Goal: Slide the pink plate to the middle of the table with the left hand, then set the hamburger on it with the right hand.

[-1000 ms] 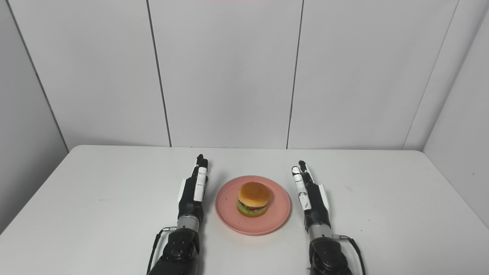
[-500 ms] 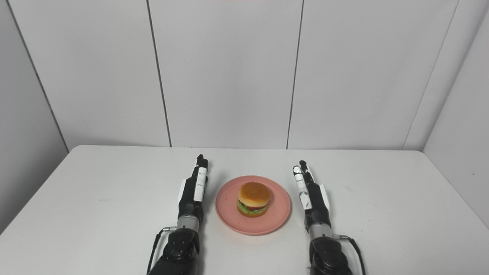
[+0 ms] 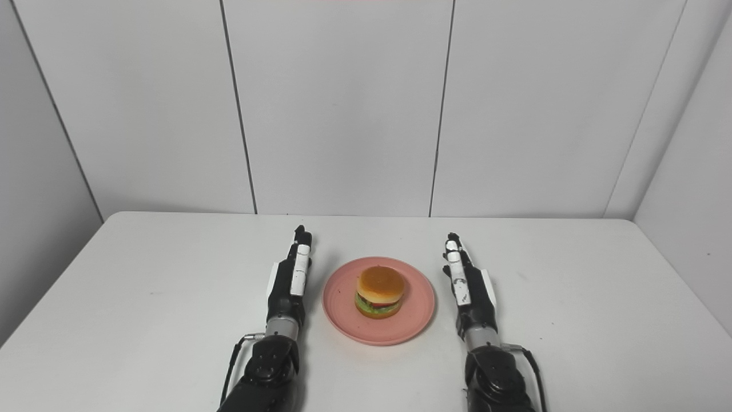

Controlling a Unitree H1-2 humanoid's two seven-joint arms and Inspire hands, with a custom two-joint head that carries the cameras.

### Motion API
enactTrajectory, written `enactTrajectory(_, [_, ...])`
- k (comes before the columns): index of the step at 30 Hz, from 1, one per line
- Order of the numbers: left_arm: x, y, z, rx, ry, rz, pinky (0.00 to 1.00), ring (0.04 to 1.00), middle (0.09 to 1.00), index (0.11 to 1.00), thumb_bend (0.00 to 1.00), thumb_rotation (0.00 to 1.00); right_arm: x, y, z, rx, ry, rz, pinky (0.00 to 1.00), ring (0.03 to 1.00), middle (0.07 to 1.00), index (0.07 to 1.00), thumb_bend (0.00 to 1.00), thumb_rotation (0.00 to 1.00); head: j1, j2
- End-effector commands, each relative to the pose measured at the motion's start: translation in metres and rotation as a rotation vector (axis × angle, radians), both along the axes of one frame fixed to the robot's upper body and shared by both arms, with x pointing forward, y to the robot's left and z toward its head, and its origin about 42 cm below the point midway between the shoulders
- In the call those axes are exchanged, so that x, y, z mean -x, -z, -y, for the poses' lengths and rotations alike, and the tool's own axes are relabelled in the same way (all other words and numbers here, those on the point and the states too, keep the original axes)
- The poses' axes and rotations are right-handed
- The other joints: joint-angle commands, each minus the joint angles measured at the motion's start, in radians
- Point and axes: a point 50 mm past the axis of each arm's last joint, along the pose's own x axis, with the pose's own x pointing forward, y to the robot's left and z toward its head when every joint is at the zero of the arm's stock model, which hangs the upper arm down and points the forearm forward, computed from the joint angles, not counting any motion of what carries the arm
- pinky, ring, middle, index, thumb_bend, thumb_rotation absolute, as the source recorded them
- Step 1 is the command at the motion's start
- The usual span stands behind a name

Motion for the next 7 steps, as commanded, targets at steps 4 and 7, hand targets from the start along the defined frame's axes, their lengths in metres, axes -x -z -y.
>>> enactTrajectory(4, [0.0045, 0.0111, -0.0066, -0.019, -0.003, -0.025, 1.0, 1.0, 0.991, 0.975, 0.93, 0.99, 0.0049, 0.0103, 0.005, -0.013, 0.001, -0.013, 0.96, 0.96, 0.978, 0.947, 0.85, 1.0, -0.001, 0.0])
enactTrajectory(7, [0.0044, 0.0111, -0.0064, -0.015, 0.0, -0.027, 1.0, 1.0, 0.994, 0.976, 0.93, 0.99, 0.0047, 0.0091, 0.0047, -0.018, 0.003, -0.009, 0.96, 0.96, 0.979, 0.946, 0.85, 1.0, -0.001, 0.0])
